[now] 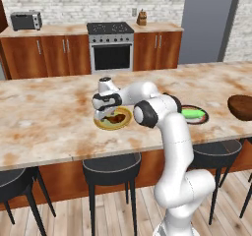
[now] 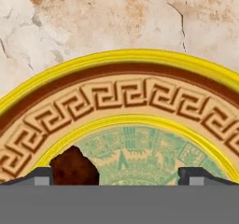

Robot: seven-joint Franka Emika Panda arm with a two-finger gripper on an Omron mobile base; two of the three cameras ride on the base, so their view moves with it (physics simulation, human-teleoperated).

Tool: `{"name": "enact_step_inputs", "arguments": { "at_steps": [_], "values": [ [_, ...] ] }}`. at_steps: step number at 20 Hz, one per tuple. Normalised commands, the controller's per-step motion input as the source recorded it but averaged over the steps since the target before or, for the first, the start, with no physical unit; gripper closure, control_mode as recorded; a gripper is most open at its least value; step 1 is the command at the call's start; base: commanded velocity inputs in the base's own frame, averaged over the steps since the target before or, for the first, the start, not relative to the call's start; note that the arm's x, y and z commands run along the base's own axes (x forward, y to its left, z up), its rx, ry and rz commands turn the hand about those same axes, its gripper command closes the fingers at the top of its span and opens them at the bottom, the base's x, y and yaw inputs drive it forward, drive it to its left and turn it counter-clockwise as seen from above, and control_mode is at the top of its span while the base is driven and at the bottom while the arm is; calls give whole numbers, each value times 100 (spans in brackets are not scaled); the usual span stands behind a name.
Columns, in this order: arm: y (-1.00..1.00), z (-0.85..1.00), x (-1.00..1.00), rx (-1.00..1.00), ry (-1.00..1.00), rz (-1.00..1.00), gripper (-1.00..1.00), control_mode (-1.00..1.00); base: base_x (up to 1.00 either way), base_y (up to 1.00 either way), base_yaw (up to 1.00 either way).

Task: Pick the chicken drumstick and corn from their plates and place them in the bowl. Then put the bowl in the fridge.

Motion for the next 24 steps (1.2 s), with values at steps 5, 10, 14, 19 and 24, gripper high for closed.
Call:
{"name": "enact_step_inputs", "arguments": {
  "at_steps": [5,10,14,19,24],
  "values": [
    [0,-32,18,7,2,-9,-100,-100,0,0,0],
    [0,-33,6,5,7,-1,100,-100,0,0,0],
    [-1,-26,-20,1,9,0,100,-100,0,0,0],
    [-7,-10,-16,0,16,0,100,-100,0,0,0],
    [-1,34,-12,0,19,0,100,-100,0,0,0]
  ]
}}
